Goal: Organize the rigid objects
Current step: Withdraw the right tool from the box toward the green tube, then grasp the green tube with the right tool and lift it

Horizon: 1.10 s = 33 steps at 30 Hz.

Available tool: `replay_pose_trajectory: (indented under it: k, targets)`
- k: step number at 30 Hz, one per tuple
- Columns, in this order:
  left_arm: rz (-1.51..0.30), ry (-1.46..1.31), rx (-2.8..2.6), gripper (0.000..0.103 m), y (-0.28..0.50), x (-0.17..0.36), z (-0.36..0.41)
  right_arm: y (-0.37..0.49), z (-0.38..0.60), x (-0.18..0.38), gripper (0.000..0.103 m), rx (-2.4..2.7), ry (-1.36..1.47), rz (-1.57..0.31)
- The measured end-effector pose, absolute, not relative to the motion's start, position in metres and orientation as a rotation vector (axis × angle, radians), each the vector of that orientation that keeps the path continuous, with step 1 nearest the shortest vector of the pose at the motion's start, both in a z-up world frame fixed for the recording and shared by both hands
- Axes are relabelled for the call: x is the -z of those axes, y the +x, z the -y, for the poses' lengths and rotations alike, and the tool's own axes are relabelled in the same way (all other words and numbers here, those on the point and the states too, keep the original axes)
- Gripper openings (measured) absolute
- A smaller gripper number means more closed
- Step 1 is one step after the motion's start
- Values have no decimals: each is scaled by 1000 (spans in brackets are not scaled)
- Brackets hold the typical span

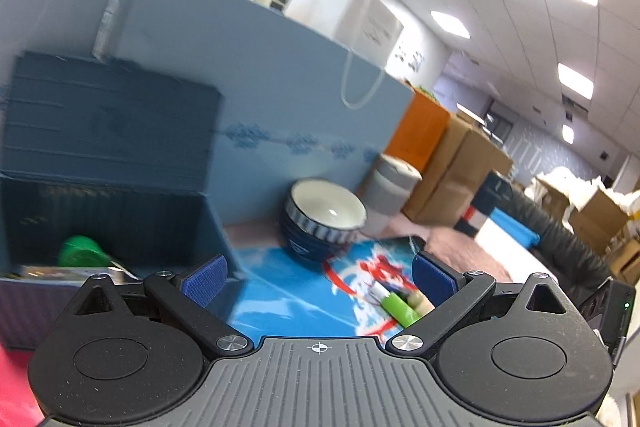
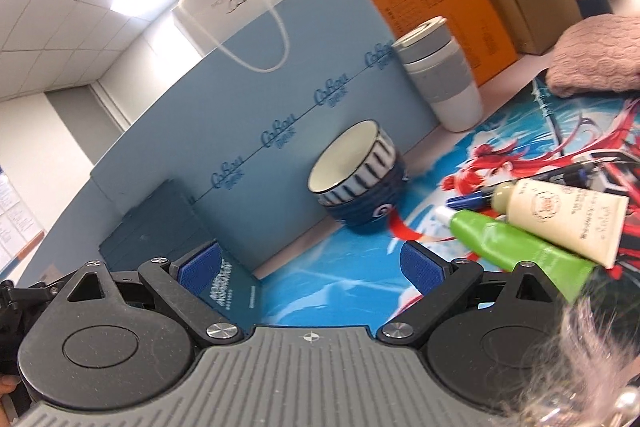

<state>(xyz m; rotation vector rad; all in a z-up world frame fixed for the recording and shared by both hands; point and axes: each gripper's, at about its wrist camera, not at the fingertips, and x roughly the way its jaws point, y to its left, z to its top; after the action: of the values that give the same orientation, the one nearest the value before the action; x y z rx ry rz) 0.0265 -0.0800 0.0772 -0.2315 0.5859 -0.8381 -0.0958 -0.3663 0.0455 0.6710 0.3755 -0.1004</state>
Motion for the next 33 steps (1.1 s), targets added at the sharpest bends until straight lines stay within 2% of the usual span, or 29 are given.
replay_pose_trajectory:
  k: [13, 18, 24, 26, 30, 32, 33]
  targets:
    - [-781, -151, 909, 100, 34, -37, 173, -123, 403, -33, 100, 291, 518, -370]
    - [-890, -209, 919, 100, 47, -19, 201, -123, 408, -28, 100, 315, 391, -412]
    - [-917, -268, 898, 100, 57, -8, 200, -103, 400, -14, 99, 246, 184, -520]
    - [-913, -271, 904, 100, 59, -8, 198, -91, 397, -9, 90, 219, 136, -564]
    - [-915, -295, 922, 100, 64, -10, 190, -71, 384, -2, 80, 145, 1, -619]
    - [-912, -304, 931, 100, 65, -10, 187, -57, 383, 3, 66, 132, -33, -659]
    - [-909, -307, 932, 100, 65, -11, 186, -49, 385, 5, 63, 135, -30, -681]
